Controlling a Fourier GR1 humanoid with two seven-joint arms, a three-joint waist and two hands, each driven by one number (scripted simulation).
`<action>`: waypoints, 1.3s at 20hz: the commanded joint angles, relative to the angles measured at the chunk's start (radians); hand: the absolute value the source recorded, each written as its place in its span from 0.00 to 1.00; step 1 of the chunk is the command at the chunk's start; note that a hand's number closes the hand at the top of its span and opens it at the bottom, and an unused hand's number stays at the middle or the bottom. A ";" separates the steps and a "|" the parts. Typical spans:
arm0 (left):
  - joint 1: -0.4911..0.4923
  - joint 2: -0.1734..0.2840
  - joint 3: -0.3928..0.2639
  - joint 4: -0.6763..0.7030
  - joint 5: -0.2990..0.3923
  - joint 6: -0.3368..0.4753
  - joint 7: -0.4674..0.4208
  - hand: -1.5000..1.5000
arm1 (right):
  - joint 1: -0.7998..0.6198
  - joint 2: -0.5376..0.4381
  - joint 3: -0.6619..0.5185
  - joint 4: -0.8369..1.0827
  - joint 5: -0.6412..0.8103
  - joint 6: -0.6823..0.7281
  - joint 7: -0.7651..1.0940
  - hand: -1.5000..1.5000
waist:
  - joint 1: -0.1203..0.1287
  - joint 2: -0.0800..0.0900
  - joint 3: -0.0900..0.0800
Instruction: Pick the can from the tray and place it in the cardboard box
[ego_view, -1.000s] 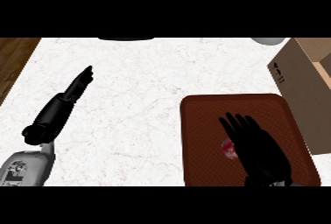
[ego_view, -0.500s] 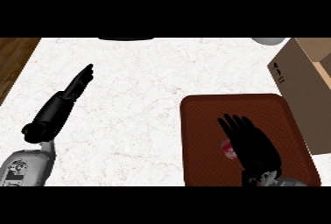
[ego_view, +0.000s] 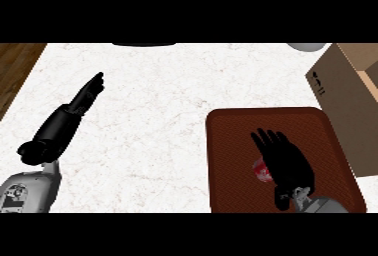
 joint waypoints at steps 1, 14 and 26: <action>0.052 -0.023 -0.012 -0.054 -0.022 0.000 0.013 0.50 | 0.022 0.048 0.013 0.034 0.034 -0.014 -0.023 0.00 | 0.001 0.000 0.000; -0.069 -0.034 0.001 0.072 -0.044 0.002 -0.008 0.50 | -0.225 0.111 -0.129 0.359 0.064 -0.251 -0.197 1.00 | 0.019 0.008 0.001; -0.091 -0.047 -0.023 0.058 -0.037 -0.020 -0.001 0.50 | -0.724 0.067 -0.495 0.879 0.015 -0.528 -0.139 1.00 | 0.076 0.026 0.002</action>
